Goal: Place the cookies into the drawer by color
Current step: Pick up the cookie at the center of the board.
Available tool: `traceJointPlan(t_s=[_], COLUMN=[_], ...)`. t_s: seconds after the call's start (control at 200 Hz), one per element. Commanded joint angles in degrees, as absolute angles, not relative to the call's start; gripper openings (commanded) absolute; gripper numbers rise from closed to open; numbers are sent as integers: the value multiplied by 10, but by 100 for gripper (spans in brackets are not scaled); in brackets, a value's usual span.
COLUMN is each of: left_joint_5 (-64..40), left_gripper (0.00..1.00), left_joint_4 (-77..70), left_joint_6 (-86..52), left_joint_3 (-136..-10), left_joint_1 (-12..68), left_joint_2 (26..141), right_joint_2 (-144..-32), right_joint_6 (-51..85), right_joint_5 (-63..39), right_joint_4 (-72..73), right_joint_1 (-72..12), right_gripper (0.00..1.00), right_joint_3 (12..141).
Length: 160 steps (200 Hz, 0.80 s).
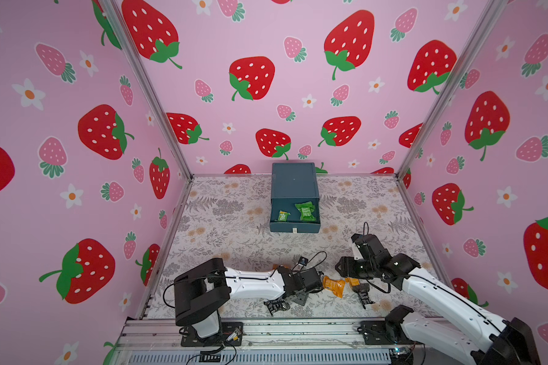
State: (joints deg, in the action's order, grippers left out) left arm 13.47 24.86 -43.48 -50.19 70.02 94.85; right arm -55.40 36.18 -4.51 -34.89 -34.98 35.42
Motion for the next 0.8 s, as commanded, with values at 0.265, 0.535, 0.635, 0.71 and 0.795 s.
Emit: traceJointPlan(t_s=[0.265,0.535,0.635,0.71,0.795], left_joint_5=[101,143,151,152,163], left_gripper=[70,74,78,80,81], left_joint_4=[238,303,319,328,348], left_joint_6=[-328,-238,-266,-296,-332], left_joint_3=[-530,-551,-551,-548,-540], left_joint_1=[701,696,696,696,696], left_joint_2=[993,998,989,977,964], right_joint_2=[-558,-558,-560,-560,-559], right_joint_6=[353,350,350,349,349], right_joint_5=[-57,-61,-63,-64,-66], right_joint_4=[-339,-340,-339,-339,-339], right_joint_1=[-348,-348,-348,-348,-348], right_gripper=[65,65,65,64,64], right_joint_3=[343,346,345,345,344])
